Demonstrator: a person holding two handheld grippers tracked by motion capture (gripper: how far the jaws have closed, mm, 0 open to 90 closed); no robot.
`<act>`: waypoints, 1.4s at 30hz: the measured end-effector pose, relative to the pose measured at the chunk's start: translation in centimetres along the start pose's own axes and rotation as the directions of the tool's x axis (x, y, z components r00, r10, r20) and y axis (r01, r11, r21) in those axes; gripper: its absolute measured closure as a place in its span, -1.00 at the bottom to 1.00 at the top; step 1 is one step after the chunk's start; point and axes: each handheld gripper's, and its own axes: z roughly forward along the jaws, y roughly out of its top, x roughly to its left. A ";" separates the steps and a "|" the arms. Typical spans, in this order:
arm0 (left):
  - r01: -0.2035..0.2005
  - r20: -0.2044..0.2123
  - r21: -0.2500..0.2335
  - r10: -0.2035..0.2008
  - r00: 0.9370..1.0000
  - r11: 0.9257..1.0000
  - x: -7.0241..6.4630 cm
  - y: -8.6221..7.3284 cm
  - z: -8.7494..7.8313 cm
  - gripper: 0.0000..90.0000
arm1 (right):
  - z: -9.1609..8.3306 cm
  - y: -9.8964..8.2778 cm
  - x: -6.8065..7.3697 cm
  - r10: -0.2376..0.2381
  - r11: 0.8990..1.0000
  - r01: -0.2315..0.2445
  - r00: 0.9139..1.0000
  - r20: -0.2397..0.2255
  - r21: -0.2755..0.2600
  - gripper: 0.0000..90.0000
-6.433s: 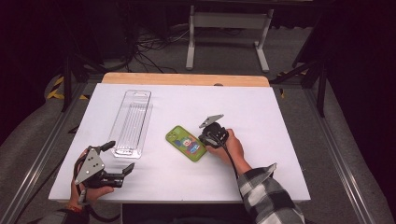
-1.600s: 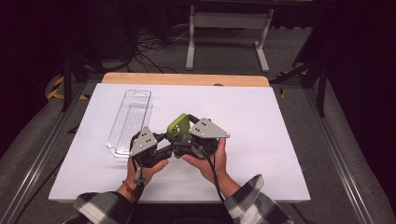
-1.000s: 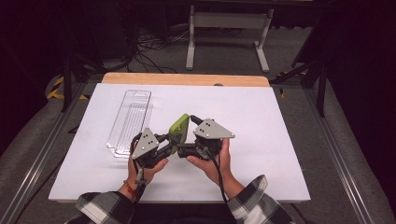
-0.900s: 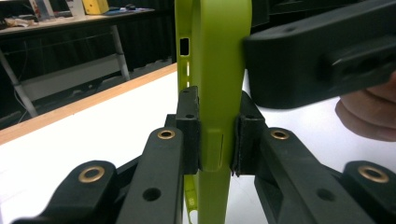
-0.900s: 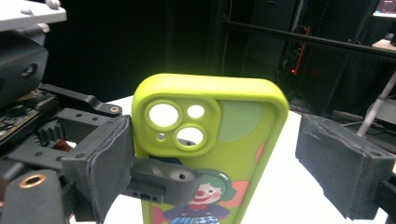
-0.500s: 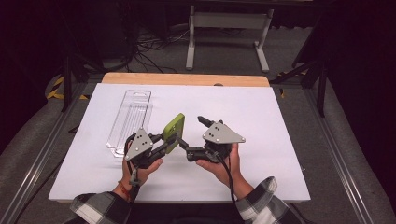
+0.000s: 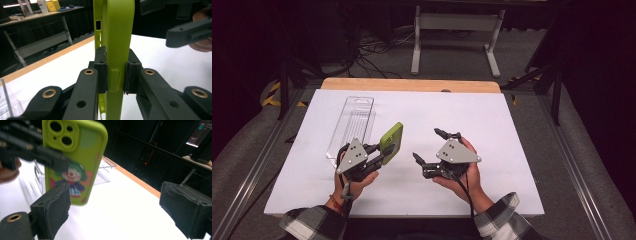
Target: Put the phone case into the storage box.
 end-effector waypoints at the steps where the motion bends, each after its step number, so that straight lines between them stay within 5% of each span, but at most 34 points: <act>1: -0.003 -0.002 -0.002 0.003 1.000 1.000 0.1 0.0 -0.1 0.73 | -0.1 -0.1 0.0 -0.011 1.000 0.011 1.000 0.004 0.005 -0.76; 7: -0.001 -0.003 -0.005 0.001 1.000 1.000 0.5 0.1 -0.4 0.73 | -0.6 -0.9 -0.1 -0.062 0.998 0.062 0.998 0.021 0.027 -0.78; 16: 0.001 -0.006 -0.013 -0.002 1.000 1.000 0.8 0.3 -0.8 0.72 | -2.8 -2.2 -0.5 -0.076 0.997 0.077 0.996 0.053 0.001 -0.77; 26: -0.001 0.000 -0.019 0.001 1.000 1.000 1.4 0.5 -1.5 0.72 | -4.5 -3.6 -1.5 -0.050 0.999 0.049 0.996 0.072 0.017 -0.79; 35: -0.014 -0.004 -0.030 0.014 1.000 0.999 1.7 0.7 -2.0 0.72 | -5.3 -5.0 -1.6 -0.082 0.996 0.079 0.992 0.098 0.035 -0.79; 42: -0.017 0.000 -0.039 0.017 1.000 0.999 1.9 1.0 -2.5 0.72 | -6.0 -6.2 -1.8 -0.041 0.998 0.036 0.993 0.113 0.047 -0.79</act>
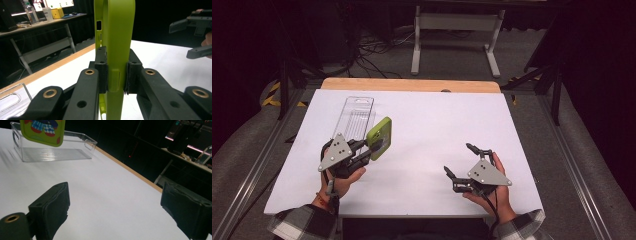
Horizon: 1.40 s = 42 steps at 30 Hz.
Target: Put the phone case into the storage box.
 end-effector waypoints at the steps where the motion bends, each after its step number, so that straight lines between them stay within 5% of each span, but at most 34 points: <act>1: 0.000 0.000 0.000 0.000 1.000 1.000 0.0 0.0 0.0 0.72 | 0.0 0.0 0.0 0.000 1.000 0.000 1.000 0.000 0.000 -0.79; 30: -0.007 -0.038 -0.031 0.006 0.999 0.999 2.1 0.8 -2.3 0.73 | -1.0 -2.0 -0.5 -0.013 0.998 0.012 1.000 0.011 0.070 -0.79; 42: -0.009 -0.042 -0.006 0.009 0.999 1.000 4.3 0.8 -3.3 0.73 | -0.5 -2.1 -0.2 -0.010 0.996 0.011 1.000 -0.011 0.083 -0.79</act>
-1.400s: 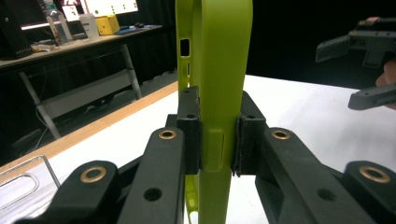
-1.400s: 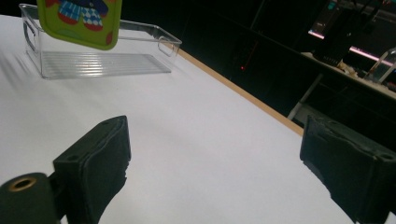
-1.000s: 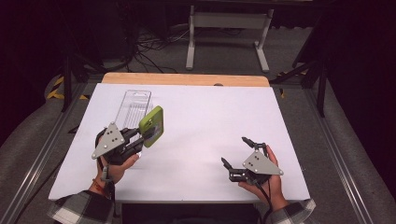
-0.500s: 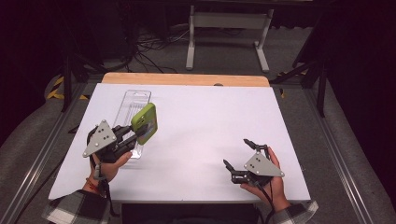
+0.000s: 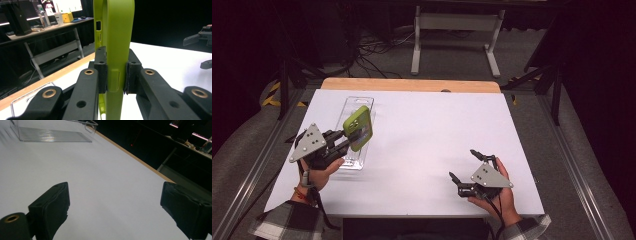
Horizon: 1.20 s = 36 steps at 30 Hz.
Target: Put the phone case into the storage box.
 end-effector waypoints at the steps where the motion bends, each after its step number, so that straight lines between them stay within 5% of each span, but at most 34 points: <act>1: 0.000 0.000 0.000 0.000 1.000 1.000 0.0 0.0 0.0 0.73 | 0.0 0.0 0.0 0.000 1.000 0.000 1.000 0.000 0.000 -0.79; 23: 0.002 0.033 0.102 -0.006 0.999 0.995 6.2 -1.3 2.5 0.72 | 1.0 -0.5 -0.4 0.000 0.999 0.000 1.000 -0.016 0.040 -0.78; 36: 0.005 0.022 0.161 -0.009 1.000 0.987 10.1 -2.2 4.6 0.72 | 1.6 -0.6 -2.0 0.017 0.998 -0.018 1.000 0.021 0.063 -0.79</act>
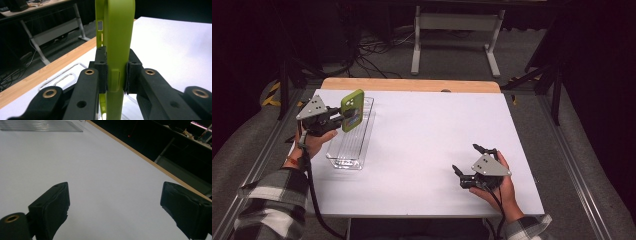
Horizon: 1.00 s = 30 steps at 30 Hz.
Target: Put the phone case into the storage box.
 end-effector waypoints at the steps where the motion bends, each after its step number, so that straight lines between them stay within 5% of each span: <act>1: 0.004 0.005 0.002 -0.004 1.000 1.000 0.2 -0.1 0.2 0.72 | -0.1 0.0 -0.1 0.002 1.000 -0.002 1.000 0.003 0.000 -0.79; 19: 0.046 0.066 0.076 -0.051 0.996 0.996 4.9 -1.6 4.6 0.72 | 0.1 -1.0 -0.3 0.008 0.998 -0.008 1.000 0.008 0.066 -0.79; 30: 0.043 0.071 0.126 -0.052 0.996 0.991 5.9 -2.7 7.0 0.72 | -0.2 -1.6 -0.2 0.004 0.996 -0.006 1.000 0.021 0.093 -0.78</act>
